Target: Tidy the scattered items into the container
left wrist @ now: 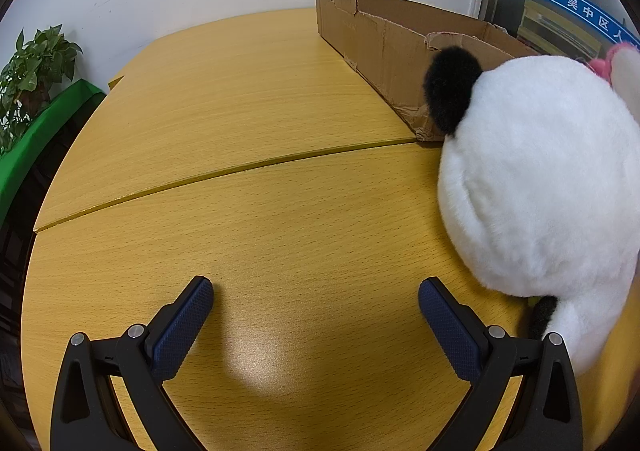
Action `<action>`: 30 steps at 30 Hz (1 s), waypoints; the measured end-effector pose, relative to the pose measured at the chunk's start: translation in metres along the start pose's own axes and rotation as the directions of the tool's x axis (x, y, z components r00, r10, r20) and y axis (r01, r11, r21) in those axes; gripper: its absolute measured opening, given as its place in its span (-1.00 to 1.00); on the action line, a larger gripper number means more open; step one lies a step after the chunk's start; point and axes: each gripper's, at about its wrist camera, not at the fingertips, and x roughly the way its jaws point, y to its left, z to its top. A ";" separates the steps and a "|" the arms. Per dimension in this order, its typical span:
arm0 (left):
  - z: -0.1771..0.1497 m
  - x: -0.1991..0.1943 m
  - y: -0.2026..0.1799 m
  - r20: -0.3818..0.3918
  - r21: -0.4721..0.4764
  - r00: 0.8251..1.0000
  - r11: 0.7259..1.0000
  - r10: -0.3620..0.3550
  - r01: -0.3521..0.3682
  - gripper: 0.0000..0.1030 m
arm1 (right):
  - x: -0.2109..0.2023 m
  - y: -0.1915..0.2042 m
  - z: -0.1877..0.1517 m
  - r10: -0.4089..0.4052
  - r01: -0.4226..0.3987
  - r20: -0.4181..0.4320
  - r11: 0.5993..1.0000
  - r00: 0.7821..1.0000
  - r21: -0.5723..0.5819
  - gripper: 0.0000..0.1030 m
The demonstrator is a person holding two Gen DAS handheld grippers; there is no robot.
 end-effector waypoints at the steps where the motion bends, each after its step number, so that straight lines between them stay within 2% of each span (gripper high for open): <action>1: 0.000 0.000 0.000 0.000 0.000 1.000 1.000 0.000 0.000 1.00 | 0.000 0.000 0.000 0.000 0.000 0.000 1.000 1.000 0.000 1.00; 30: 0.001 -0.002 -0.002 -0.004 0.000 1.000 1.000 0.002 -0.002 1.00 | -0.001 0.001 0.000 0.000 0.000 -0.001 1.000 1.000 0.000 1.00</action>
